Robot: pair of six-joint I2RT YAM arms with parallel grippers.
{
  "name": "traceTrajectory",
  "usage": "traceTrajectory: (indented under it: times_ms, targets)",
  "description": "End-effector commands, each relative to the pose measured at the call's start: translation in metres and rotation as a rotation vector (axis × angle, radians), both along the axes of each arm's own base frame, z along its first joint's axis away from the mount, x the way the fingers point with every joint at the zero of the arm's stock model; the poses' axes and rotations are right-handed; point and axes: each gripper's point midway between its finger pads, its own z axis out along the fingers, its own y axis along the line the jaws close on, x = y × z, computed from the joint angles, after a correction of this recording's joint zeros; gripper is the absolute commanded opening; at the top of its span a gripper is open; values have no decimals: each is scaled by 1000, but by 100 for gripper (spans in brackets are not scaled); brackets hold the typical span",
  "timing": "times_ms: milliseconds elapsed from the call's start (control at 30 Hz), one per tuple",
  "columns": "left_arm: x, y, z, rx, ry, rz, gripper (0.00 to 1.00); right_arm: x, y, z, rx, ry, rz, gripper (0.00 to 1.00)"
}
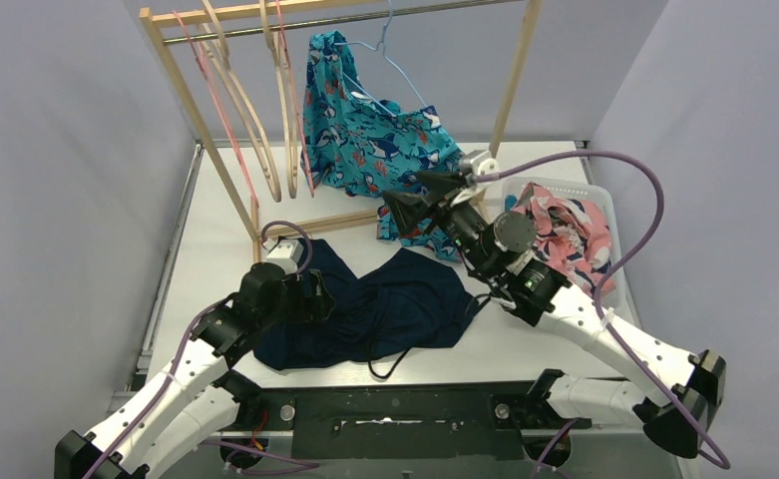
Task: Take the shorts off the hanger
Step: Place the hanger on the clothes rod, then pick up the shorts at the center of the board.
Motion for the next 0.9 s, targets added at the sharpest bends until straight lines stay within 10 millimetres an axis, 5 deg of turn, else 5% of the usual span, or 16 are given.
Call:
traceTrajectory:
  times_ms: [0,200,300,867]
  targets:
    - [17,-3,34,-42,-98,20,76,-15,-5,-68,-96,81,36,74]
    - [21,6,38,-40,-119,68,76,-64,28,-201,-432,39,315,82]
    - [24,13,40,-35,-127,101,76,-85,45,-237,-545,-9,426,84]
    - [29,36,55,-35,-201,223,76,-127,104,-294,-723,-101,851,91]
